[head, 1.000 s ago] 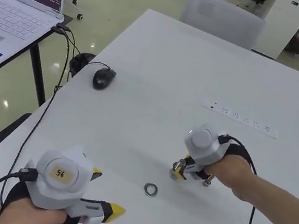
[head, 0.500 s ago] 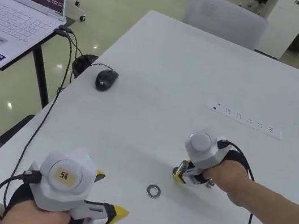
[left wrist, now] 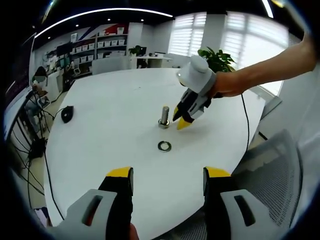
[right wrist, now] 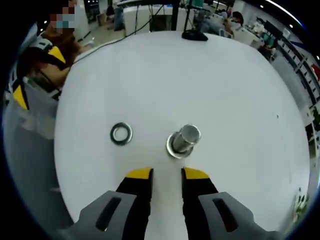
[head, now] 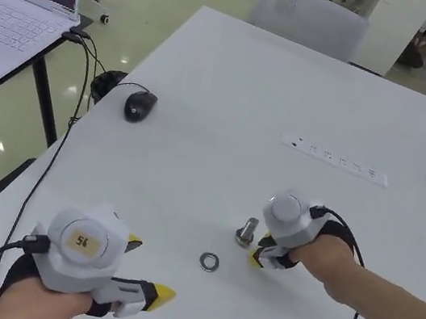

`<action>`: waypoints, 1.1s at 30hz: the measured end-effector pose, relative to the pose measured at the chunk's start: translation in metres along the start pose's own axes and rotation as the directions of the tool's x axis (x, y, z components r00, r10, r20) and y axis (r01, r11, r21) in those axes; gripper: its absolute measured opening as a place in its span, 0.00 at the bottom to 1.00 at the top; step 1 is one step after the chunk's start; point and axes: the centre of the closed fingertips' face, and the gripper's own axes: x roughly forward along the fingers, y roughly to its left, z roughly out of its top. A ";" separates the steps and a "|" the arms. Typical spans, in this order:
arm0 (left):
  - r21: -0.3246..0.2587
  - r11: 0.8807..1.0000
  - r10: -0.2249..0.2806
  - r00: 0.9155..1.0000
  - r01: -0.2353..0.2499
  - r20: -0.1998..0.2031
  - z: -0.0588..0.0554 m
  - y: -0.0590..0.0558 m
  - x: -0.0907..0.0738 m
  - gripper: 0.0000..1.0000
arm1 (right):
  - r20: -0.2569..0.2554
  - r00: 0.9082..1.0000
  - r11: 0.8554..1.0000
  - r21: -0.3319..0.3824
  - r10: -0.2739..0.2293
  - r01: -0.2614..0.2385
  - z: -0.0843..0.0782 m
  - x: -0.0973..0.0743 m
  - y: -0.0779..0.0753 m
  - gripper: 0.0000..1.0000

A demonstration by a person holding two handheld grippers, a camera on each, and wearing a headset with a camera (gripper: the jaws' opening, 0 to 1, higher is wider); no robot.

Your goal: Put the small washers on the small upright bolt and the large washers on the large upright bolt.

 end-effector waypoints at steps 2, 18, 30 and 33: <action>0.001 1.000 -0.002 1.000 0.002 0.001 0.000 0.000 0.001 0.56 | -0.013 1.000 1.000 -0.020 -0.002 0.002 -0.004 -0.001 0.006 0.23; 0.004 1.000 -0.006 1.000 0.006 0.003 -0.001 -0.002 0.000 0.55 | 0.040 0.997 0.995 -0.072 0.068 -0.065 -0.002 0.006 0.055 0.24; 0.007 1.000 -0.008 1.000 0.008 0.006 0.001 -0.004 0.001 0.55 | 0.038 0.990 0.976 -0.176 0.136 -0.128 0.022 0.016 0.067 0.26; 0.011 1.000 -0.008 1.000 0.008 0.006 0.002 -0.005 0.000 0.55 | 0.027 0.989 0.970 -0.203 0.142 -0.134 0.029 0.019 0.065 0.26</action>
